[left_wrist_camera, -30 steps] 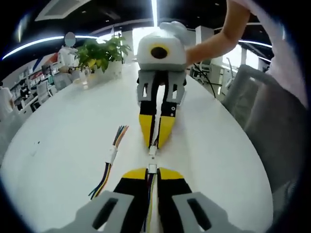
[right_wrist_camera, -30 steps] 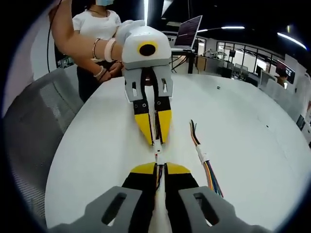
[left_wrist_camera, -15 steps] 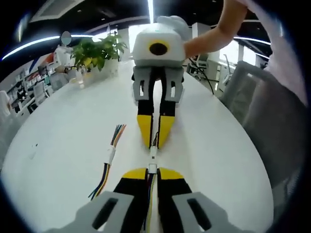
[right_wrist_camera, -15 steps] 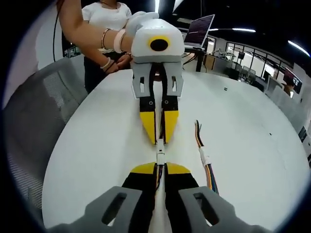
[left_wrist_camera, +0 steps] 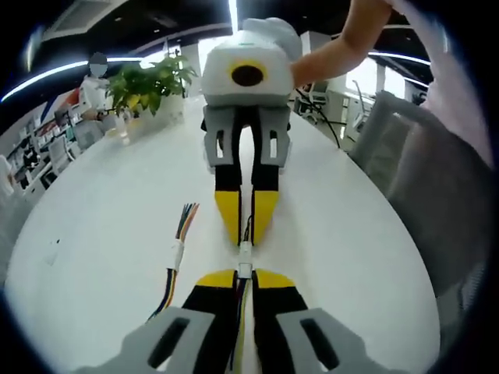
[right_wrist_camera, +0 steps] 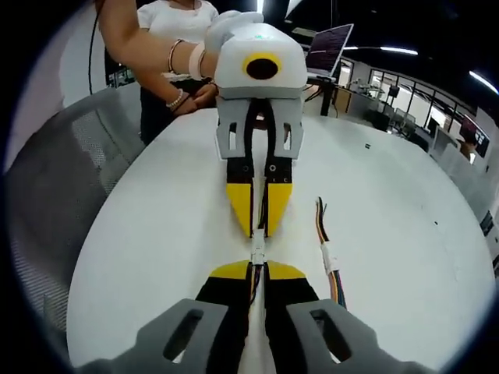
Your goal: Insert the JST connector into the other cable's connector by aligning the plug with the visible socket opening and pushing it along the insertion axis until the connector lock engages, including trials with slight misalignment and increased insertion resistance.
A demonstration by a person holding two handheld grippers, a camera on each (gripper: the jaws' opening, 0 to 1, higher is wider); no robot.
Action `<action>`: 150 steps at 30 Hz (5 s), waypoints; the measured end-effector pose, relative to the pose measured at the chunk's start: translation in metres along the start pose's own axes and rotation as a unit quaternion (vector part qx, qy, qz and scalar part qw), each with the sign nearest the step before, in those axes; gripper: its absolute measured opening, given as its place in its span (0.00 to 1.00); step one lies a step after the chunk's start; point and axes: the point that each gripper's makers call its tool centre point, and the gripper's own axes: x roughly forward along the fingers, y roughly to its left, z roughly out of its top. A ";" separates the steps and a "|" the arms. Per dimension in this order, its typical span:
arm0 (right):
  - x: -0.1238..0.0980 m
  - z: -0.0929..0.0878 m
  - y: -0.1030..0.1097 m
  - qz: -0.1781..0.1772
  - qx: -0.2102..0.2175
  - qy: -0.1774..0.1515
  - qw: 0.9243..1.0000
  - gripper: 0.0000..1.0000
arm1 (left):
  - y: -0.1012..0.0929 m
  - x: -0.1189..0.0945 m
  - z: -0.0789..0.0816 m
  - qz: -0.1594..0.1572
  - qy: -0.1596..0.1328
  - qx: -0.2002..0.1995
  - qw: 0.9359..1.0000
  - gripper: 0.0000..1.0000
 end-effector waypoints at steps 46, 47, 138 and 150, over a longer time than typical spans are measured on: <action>-0.002 -0.003 -0.012 -0.013 0.013 -0.014 1.000 0.02 | 0.013 0.005 0.002 0.025 -0.015 -0.021 0.999 0.00; -0.001 -0.004 -0.012 -0.013 0.013 -0.014 1.000 0.02 | 0.013 0.005 0.001 0.026 -0.015 -0.021 0.999 0.01; -0.085 -0.012 0.047 -0.205 0.265 -0.049 0.941 0.75 | -0.025 -0.083 -0.001 0.232 -0.035 -0.198 0.952 0.98; -0.116 -0.012 0.071 -0.239 0.285 -0.050 0.927 0.79 | -0.062 -0.112 -0.014 0.263 -0.049 -0.249 0.931 0.99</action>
